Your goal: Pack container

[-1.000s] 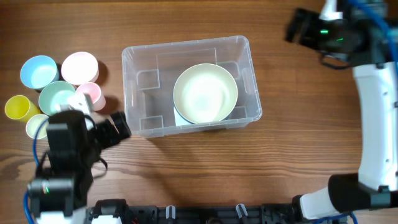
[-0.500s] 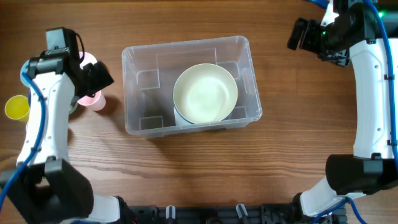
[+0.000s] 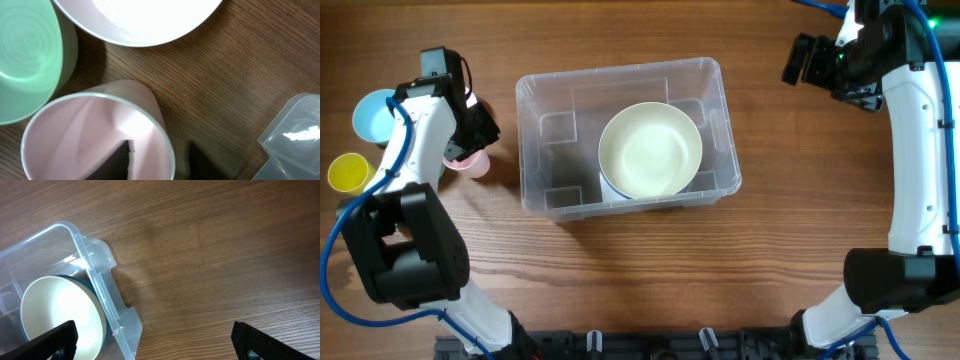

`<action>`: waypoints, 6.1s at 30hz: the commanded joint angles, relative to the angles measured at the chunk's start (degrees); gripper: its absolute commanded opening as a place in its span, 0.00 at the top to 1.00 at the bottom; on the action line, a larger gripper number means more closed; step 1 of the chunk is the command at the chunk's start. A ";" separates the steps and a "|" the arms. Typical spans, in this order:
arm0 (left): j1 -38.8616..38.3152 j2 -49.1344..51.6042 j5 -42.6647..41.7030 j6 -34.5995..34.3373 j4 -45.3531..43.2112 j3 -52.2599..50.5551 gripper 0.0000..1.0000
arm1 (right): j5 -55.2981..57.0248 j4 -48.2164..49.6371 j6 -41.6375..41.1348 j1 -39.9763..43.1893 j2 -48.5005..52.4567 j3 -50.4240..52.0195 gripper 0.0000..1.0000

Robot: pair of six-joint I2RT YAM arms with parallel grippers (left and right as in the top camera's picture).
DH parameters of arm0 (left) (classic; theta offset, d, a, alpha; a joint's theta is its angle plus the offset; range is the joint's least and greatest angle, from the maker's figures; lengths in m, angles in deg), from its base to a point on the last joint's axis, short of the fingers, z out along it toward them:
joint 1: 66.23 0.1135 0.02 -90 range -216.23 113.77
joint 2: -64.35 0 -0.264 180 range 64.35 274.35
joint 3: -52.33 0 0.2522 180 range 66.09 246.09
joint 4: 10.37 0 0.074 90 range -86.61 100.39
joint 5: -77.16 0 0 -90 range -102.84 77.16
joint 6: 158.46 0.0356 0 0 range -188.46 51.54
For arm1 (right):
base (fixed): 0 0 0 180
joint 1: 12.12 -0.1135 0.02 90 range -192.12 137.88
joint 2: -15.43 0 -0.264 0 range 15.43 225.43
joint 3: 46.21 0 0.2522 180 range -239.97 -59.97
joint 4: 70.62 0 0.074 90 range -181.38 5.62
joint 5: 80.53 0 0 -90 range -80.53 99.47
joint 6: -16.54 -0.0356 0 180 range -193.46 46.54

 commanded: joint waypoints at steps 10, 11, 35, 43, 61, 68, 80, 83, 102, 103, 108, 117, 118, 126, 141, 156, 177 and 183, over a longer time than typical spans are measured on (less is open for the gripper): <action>-0.81 -2.89 0.59 -0.02 2.58 0.81 0.96 | -0.70 -0.55 1.11 -0.28 0.87 0.11 0.00; -1.86 -6.14 0.61 0.07 3.78 1.81 0.96 | -0.70 -0.61 1.11 -0.28 0.87 0.09 0.00; -34.29 1.86 -2.73 -0.04 21.53 13.31 0.96 | -0.70 -1.53 1.11 -0.28 0.87 0.09 0.00; -34.38 1.84 -3.39 -0.70 18.88 2.75 0.94 | -0.68 -1.53 1.14 -0.28 0.87 0.09 0.00; -1.60 -18.01 3.48 0.17 30.56 25.24 0.23 | -0.68 -1.53 1.14 -0.28 0.87 0.09 0.00; 17.66 -17.40 2.60 -2.91 29.81 9.88 0.20 | -0.70 -1.25 1.14 -0.28 0.87 0.09 0.00; 22.18 -14.95 10.40 -2.78 4.98 -7.23 0.20 | -0.70 -1.60 1.11 -0.28 0.87 0.09 0.00; 22.18 -12.92 10.40 -2.80 2.95 -7.23 0.22 | -0.70 -1.60 1.14 -0.28 0.87 0.09 0.00; 22.18 -4.00 5.84 -2.80 1.18 -7.26 0.89 | -0.70 -1.57 1.11 -0.28 0.87 0.09 0.00; 22.18 -4.00 5.84 -2.80 1.44 -7.26 0.91 | -0.70 -1.57 1.11 -0.28 0.87 0.09 0.00; 22.12 -4.44 5.75 -2.82 4.22 -7.19 0.96 | -0.70 -1.57 1.14 -0.28 0.87 0.09 0.00; -0.90 -24.33 -2.58 -2.82 20.94 15.54 0.96 | -0.70 -1.57 1.11 -0.28 0.87 0.11 0.00; -5.42 -24.20 -2.93 -2.82 22.14 18.51 0.96 | -0.70 -1.57 1.11 -0.28 0.87 0.09 0.00; -34.91 -12.28 -4.46 -3.08 28.00 22.60 0.96 | -0.70 -1.77 1.11 -0.28 0.87 0.09 0.00; -32.46 -7.93 -4.02 -3.28 33.31 16.15 0.96 | -0.68 -2.38 1.18 -0.28 0.87 0.09 0.00; -32.44 -10.36 2.01 -2.82 27.93 13.70 0.36 | -0.26 -2.45 1.16 -0.28 0.87 0.09 0.00; 9.70 18.99 4.20 0.24 20.48 21.62 0.28 | -0.24 -2.45 1.14 -0.28 0.87 0.11 0.00; 9.92 21.31 6.34 0.26 18.10 21.62 0.46 | -0.04 -2.45 1.14 -0.28 0.87 0.11 0.00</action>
